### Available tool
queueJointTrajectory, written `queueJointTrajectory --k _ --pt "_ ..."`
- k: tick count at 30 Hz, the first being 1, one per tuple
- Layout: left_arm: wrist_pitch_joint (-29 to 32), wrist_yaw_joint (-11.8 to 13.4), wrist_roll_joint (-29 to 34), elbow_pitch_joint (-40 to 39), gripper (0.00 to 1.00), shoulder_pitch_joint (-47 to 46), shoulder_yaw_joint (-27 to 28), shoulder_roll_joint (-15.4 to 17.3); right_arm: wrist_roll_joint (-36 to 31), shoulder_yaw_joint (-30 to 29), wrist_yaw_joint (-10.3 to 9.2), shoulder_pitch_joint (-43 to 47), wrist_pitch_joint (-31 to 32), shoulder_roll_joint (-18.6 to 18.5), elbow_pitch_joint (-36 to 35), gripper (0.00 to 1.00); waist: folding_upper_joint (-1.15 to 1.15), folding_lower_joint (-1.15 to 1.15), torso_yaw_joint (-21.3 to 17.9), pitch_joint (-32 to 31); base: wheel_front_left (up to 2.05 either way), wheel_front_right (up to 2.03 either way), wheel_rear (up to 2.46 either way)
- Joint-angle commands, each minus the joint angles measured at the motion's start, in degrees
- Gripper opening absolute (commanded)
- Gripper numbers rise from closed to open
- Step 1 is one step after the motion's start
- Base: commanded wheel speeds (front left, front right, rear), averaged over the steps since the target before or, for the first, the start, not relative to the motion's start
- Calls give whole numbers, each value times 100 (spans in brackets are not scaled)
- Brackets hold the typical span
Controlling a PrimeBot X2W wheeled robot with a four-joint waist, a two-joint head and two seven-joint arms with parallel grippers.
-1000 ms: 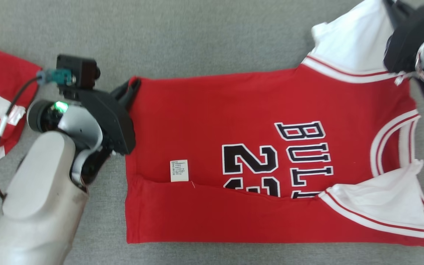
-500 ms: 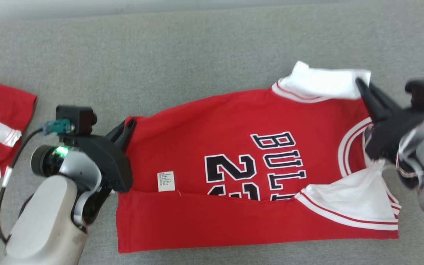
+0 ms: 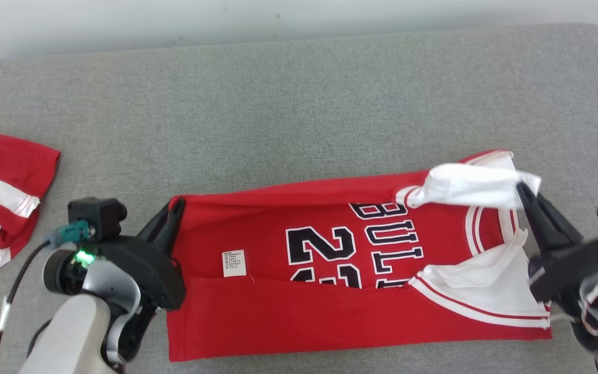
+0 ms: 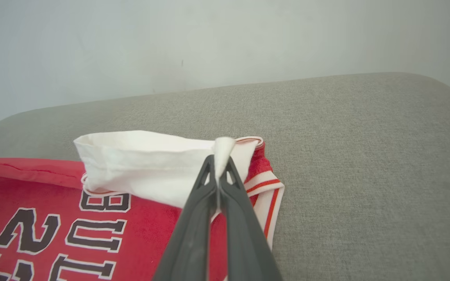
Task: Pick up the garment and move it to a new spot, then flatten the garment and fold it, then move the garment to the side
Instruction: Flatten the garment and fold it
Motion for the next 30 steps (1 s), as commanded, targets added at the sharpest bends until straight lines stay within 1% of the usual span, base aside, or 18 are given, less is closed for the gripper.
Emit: queueJointTrajectory --k 1,7,8,9,12,13,14,15,16,17,22,25,30 --pt "-116 24 -6 -65 0 154 31 -6 -22 -185 -16 330 -33 -23 -167 0 0 0 26 -39 0 0 0" --pt "-363 94 77 -243 0 529 -8 19 -164 -1044 -16 1364 13 108 -715 0 0 0 58 -114 0 0 0" --pt "-363 94 77 -243 0 529 -8 19 -164 -1044 -16 1364 13 108 -715 0 0 0 58 -114 0 0 0" --pt "-452 113 63 -305 0 667 -7 19 -246 -1302 -16 1655 105 208 -882 0 0 0 48 -139 0 0 0" --pt "-603 116 59 -399 0 879 -7 12 -392 -1612 -16 2008 327 402 -1128 0 0 0 43 -174 0 0 0" --pt "-603 116 59 -399 0 879 -7 12 -392 -1612 -16 2008 327 402 -1128 0 0 0 43 -174 0 0 0" --pt "-650 110 64 -429 19 944 -19 3 -442 -1713 -16 2104 386 464 -1193 21 0 0 46 -183 0 0 0" --pt "-737 116 62 -478 67 1000 -10 -24 -504 -1801 -16 2201 444 526 -1258 93 0 0 53 -194 0 0 0" --pt "-809 140 56 -518 95 1063 -4 -48 -569 -1896 -16 2285 499 590 -1324 100 0 0 64 -206 0 0 0" --pt "-875 155 57 -548 100 1122 -1 -62 -629 -1996 -16 2352 544 652 -1391 100 0 0 78 -218 0 0 0" --pt "-1341 211 17 -655 100 1312 144 -143 -829 -2428 -16 2562 737 899 -1749 100 0 0 134 -271 0 0 0" --pt "-1698 254 43 -649 100 1373 261 -169 -962 -2635 -16 2579 896 934 -1857 100 0 0 154 -285 0 0 0" --pt "-2201 388 218 -572 100 1457 532 -279 -1243 -2839 -16 2348 1262 1010 -1693 100 0 0 172 -283 0 0 0"
